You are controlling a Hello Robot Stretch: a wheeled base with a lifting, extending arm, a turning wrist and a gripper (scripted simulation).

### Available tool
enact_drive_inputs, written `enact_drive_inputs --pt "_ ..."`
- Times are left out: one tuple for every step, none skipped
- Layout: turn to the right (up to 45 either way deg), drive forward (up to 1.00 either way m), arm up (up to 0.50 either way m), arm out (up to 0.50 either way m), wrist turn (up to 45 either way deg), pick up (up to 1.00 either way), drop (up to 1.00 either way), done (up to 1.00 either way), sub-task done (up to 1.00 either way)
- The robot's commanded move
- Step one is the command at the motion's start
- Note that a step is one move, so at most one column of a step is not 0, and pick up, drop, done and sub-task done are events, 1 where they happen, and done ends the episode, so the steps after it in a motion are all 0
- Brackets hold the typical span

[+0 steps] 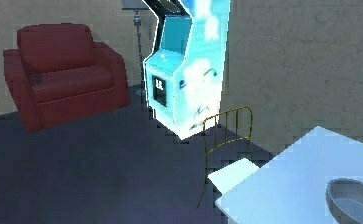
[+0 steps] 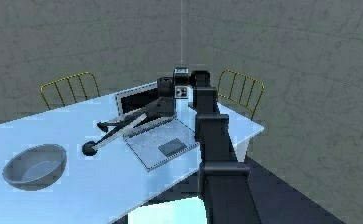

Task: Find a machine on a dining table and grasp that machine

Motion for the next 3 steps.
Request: enact_drive_inputs --pt "0.0 0.00 0.00 0.00 45.0 0.00 0.00 0.00 0.00" --pt "0.0 0.00 0.00 0.00 9.0 0.00 0.00 0.00 0.00" --pt "0.0 0.00 -0.30 0.00 0.0 0.00 0.00 0.00 0.00"
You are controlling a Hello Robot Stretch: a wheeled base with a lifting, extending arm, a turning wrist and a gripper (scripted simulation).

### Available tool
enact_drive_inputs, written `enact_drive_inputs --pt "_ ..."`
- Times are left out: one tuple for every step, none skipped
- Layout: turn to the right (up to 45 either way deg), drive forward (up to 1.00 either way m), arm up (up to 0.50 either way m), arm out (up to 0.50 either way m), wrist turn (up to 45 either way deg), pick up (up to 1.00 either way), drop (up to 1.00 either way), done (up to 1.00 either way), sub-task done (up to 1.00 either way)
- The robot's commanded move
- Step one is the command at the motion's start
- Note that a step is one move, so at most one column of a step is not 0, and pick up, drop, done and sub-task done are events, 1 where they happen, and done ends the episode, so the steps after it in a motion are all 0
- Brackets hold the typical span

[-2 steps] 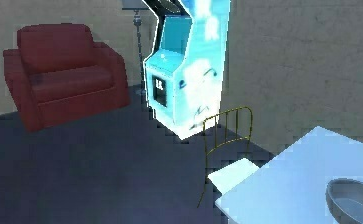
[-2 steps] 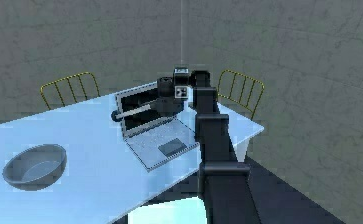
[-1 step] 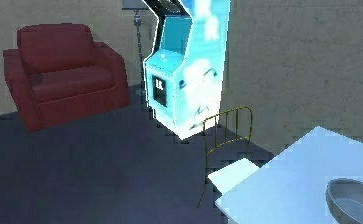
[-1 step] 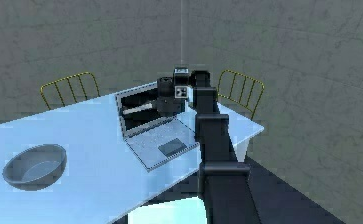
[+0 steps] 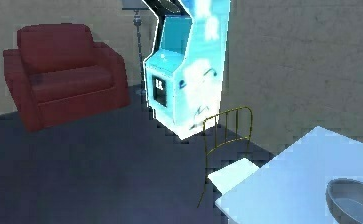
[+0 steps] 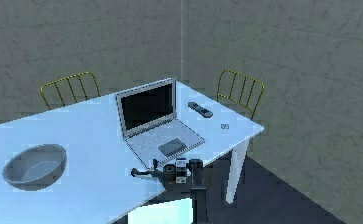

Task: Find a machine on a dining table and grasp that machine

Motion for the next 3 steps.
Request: enact_drive_inputs --pt "0.0 0.00 0.00 0.00 0.0 1.00 0.00 0.00 0.00" --pt "0.0 0.00 0.10 0.00 0.0 0.00 0.00 0.00 0.00" --pt "0.0 0.00 0.00 0.00 0.0 0.00 0.00 1.00 0.00"
